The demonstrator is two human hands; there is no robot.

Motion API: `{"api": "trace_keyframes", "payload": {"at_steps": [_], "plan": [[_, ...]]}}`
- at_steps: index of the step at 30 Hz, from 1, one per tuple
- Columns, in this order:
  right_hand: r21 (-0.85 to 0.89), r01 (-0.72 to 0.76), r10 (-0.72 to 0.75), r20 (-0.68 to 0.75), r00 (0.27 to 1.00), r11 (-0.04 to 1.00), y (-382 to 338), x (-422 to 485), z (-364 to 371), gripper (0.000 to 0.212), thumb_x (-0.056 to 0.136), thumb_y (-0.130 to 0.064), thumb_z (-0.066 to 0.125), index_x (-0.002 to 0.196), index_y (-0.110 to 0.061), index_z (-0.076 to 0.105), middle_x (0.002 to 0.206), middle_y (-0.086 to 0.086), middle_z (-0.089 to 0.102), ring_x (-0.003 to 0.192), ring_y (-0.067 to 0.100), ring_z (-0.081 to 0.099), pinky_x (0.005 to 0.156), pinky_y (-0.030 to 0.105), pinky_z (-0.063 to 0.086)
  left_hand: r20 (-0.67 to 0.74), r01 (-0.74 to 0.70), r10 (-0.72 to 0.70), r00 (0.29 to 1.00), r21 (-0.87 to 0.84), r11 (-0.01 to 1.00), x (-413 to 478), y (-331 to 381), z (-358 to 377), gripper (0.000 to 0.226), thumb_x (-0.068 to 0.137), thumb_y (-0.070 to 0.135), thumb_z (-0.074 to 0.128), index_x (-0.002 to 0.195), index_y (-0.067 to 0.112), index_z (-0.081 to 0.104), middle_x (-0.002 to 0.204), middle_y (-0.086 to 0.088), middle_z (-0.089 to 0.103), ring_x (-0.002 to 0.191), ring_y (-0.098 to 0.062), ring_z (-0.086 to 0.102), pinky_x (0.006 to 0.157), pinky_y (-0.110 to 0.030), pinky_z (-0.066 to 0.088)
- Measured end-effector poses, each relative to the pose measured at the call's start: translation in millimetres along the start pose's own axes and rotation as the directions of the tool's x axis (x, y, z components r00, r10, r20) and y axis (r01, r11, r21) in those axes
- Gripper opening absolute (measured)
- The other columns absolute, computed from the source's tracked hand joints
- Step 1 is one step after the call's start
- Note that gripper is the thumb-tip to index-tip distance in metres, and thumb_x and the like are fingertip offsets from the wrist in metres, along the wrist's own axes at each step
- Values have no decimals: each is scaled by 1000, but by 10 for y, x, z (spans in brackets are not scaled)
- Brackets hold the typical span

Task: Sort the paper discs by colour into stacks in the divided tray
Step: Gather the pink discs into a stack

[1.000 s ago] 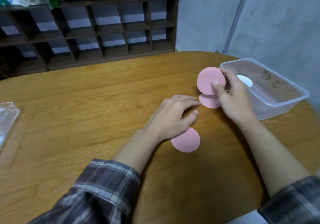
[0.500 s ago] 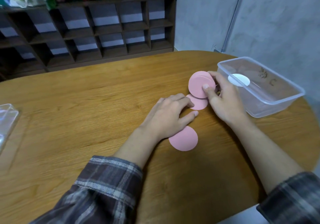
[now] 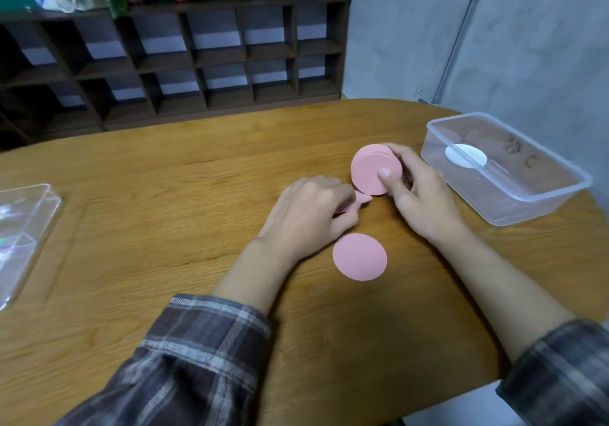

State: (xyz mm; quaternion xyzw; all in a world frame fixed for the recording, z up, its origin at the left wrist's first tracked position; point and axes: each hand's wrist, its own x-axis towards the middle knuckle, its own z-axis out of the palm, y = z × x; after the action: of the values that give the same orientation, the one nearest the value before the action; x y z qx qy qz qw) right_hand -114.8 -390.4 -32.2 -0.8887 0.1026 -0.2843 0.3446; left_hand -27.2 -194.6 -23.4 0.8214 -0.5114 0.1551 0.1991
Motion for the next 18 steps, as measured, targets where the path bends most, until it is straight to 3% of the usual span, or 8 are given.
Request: {"api": "trace_keyframes", "payload": {"at_steps": [4,7,10,14,16,18], "plan": [[-31,-8,9,23,1000,999,-37,1,7,46,103,-20,58,148,-27,53,122,-11,66,90,-10,56,83,1,36,-135,-30,27,990,-14,999,-51,-36,-2,33,105,36,43,96,15,66,83,2,67,79,-24,57,69,-36,44],[-26,8,-6,58,998,1000,-96,-26,34,48,104,-17,56,151,-27,51,104,-14,64,80,-16,53,76,1,34,-227,27,-60,972,-146,989,-67,-52,64,23,106,27,50,103,12,68,91,0,66,84,-22,57,74,-41,51],[12,3,-5,104,995,1000,-130,-32,63,49,106,-16,52,153,-29,48,113,-18,61,91,-24,50,87,1,33,-269,91,-171,948,-285,954,-46,-107,125,12,100,16,61,108,11,69,92,0,67,79,-18,62,75,-41,53],[90,-61,48,148,988,994,-110,-25,74,47,109,-18,46,153,-34,48,95,-29,54,88,-12,52,94,21,37,-233,174,-289,929,-414,894,-35,-96,111,42,88,11,75,130,12,68,81,6,67,68,-8,63,74,-20,56],[104,-62,44,163,986,993,-107,-35,83,45,110,-21,43,152,-36,48,89,-18,60,84,-2,55,89,24,40,-217,218,-349,911,-466,858,-25,-78,104,43,88,14,80,131,11,72,80,7,70,70,-8,66,74,-10,53],[111,-74,54,178,983,991,-100,-38,94,45,109,-26,39,152,-39,48,87,-1,63,81,6,55,86,28,43,-195,260,-397,897,-495,829,-10,-73,111,38,89,19,81,127,13,75,83,4,74,74,-8,67,76,-9,51]]}}
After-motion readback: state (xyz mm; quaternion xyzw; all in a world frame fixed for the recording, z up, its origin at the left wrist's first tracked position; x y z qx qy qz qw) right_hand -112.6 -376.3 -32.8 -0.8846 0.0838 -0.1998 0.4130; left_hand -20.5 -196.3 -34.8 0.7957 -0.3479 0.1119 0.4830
